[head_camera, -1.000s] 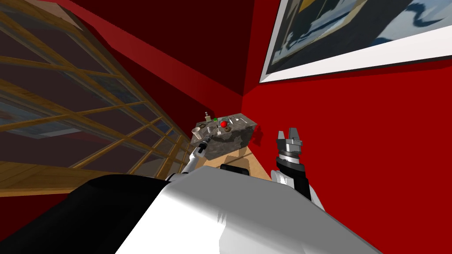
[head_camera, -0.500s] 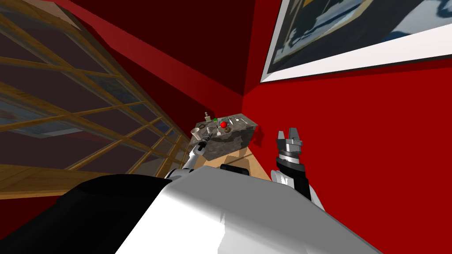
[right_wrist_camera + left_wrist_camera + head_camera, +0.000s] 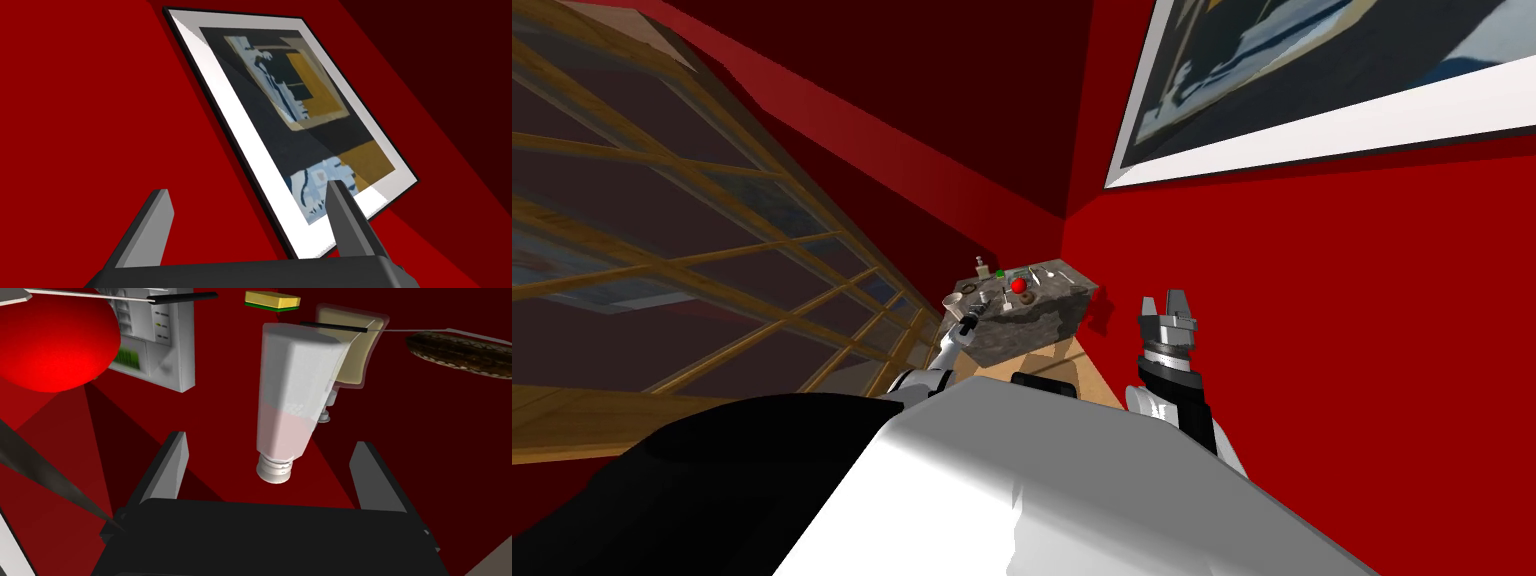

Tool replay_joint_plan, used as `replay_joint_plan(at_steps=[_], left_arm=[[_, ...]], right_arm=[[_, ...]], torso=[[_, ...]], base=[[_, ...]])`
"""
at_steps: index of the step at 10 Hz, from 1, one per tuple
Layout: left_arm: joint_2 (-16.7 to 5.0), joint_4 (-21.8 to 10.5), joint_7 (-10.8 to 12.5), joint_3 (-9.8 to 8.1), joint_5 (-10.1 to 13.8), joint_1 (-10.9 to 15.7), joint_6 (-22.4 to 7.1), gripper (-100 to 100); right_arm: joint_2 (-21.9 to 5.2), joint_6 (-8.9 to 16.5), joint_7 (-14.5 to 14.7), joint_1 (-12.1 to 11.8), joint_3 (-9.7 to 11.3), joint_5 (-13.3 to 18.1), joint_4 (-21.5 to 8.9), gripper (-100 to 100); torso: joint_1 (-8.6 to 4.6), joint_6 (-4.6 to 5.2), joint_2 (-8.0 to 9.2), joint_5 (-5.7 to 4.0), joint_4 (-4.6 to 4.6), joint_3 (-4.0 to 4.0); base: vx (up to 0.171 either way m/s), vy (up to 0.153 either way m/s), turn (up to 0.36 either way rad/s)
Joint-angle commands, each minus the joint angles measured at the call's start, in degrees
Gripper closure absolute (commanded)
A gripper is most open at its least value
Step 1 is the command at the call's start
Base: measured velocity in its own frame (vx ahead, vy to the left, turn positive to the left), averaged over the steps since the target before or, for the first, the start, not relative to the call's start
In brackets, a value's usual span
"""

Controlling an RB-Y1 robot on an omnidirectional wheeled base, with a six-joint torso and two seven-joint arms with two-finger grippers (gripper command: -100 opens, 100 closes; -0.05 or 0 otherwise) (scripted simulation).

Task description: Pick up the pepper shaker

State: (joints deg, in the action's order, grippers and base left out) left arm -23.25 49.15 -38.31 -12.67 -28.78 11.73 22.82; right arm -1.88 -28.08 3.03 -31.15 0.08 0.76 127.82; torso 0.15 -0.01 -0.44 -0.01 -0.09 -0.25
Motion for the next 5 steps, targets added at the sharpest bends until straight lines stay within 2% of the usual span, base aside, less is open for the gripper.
replay_joint_plan(at_steps=[1, 2, 3, 5], left_arm=[[0.0, 0.0, 0.0, 0.0, 0.0, 0.0, 0.0, -100], [-0.1, -0.1, -0.1, -0.05, 0.0, 0.1, 0.0, 0], [1.2, 0.7, -0.5, 1.95, -0.2, 0.6, -0.7, -100], [3.7, 2.2, -1.4, 5.95, -0.5, 1.6, -2.2, -100]], right_arm=[[0.0, 0.0, 0.0, 0.0, 0.0, 0.0, 0.0, 0], [0.0, 0.0, 0.0, 0.0, 0.0, 0.0, 0.0, 0], [0.0, 0.0, 0.0, 0.0, 0.0, 0.0, 0.0, 0], [0.0, 0.0, 0.0, 0.0, 0.0, 0.0, 0.0, 0]], torso=[[0.0, 0.0, 0.0, 0.0, 0.0, 0.0], [-0.02, -0.01, 0.15, 0.01, 0.01, 0.07], [-0.06, -0.01, 0.3, 0.0, 0.05, 0.16], [0.15, -0.07, 0.17, 0.04, 0.03, 0.09]], base=[[0.054, 0.017, -0.001], [0.009, 0.002, -0.001], [0.038, 0.042, 0.274], [0.082, 0.066, 0.388]])
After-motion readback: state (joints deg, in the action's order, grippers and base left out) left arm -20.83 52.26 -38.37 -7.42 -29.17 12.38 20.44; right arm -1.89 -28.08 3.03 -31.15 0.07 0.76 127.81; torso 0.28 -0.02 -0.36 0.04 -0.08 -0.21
